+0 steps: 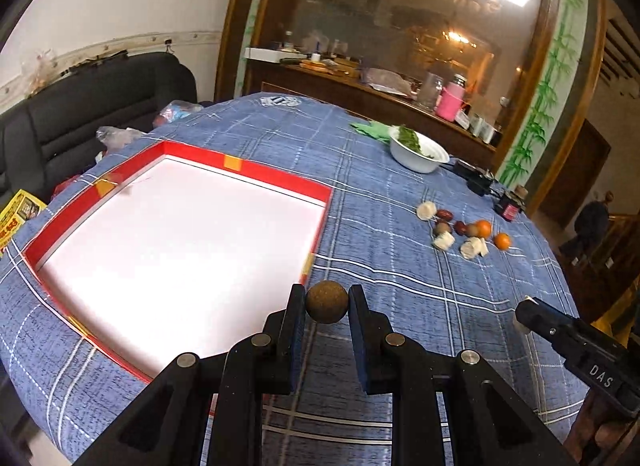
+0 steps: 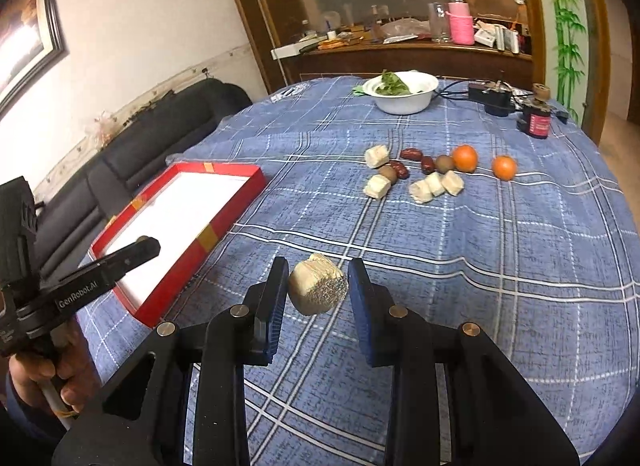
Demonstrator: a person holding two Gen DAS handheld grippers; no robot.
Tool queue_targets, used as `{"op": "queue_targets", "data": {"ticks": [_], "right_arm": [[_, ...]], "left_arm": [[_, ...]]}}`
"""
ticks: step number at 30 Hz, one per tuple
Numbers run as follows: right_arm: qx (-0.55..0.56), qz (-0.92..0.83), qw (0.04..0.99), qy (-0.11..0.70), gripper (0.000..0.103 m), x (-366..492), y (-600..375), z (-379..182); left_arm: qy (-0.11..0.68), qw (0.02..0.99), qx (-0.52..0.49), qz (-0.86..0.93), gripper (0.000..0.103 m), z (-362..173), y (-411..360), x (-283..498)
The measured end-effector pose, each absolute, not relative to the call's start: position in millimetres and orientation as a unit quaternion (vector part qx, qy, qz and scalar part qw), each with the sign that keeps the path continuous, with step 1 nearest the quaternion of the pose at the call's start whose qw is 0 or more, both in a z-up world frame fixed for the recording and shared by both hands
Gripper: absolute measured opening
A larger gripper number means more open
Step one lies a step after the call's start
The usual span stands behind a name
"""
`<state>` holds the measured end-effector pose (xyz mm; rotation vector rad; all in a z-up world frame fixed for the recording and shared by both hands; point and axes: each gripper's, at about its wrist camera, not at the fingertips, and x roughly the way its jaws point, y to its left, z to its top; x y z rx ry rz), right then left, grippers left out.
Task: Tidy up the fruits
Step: 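Carry the bread chunk and longan in both tools over the red box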
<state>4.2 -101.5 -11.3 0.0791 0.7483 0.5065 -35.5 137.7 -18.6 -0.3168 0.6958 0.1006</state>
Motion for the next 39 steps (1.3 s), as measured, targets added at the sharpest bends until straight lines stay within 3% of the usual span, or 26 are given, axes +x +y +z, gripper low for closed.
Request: {"op": "queue_targets", "data": {"ticks": [20,39], "right_arm": [[-0.018,0.271,0.890,0.366,0.030,18,-46,-4],[-0.199,0.366,0.836,0.358,0.030,35,129,9]], "left_arm": [[0.321,0.923,-0.186,0.106,0.020,-14,184,-47],[0.323,0.893,-0.216,0.225,0.020,-17,267,-48]]}}
